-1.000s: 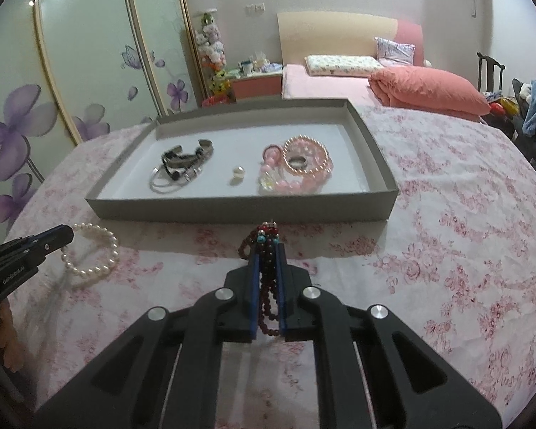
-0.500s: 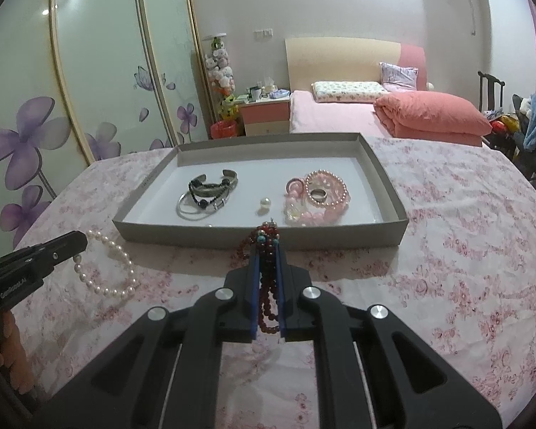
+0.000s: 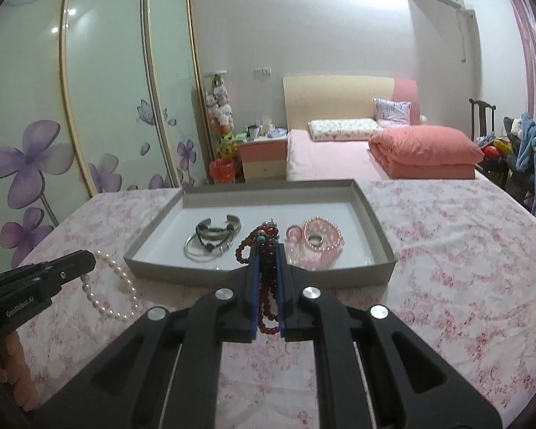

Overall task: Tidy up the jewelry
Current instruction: 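Carry the pearl bracelet into the tray with the left tool while the right tool drops the necklace there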

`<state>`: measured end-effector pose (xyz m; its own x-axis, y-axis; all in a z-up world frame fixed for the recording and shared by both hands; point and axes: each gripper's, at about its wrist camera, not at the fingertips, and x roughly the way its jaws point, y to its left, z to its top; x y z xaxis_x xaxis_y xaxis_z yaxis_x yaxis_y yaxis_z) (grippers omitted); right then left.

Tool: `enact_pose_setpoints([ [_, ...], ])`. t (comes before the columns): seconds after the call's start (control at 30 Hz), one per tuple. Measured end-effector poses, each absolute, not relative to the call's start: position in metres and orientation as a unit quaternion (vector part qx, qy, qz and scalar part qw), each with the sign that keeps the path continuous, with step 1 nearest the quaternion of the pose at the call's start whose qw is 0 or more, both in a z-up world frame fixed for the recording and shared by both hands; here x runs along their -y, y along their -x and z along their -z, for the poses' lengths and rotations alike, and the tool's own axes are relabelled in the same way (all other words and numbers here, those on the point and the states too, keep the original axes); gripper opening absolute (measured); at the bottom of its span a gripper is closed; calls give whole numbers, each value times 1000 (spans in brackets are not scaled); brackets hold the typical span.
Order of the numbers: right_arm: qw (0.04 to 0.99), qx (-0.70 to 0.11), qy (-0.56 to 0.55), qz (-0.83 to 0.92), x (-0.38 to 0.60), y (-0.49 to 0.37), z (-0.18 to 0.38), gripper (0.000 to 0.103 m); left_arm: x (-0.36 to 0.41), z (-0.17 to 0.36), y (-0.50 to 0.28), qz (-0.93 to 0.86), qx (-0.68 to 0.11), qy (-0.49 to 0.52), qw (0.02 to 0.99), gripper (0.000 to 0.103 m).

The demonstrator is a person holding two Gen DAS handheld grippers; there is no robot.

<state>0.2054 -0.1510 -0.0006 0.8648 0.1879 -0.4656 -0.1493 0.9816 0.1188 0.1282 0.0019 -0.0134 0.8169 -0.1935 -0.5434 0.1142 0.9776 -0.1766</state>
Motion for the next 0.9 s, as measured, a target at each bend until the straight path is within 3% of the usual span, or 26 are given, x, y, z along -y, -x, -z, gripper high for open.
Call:
enact_pose_setpoints([
  [0.9, 981, -175, -57, -53, 158, -256, -25, 9, 33, -14, -188, 68, -234, 42, 969, 10],
])
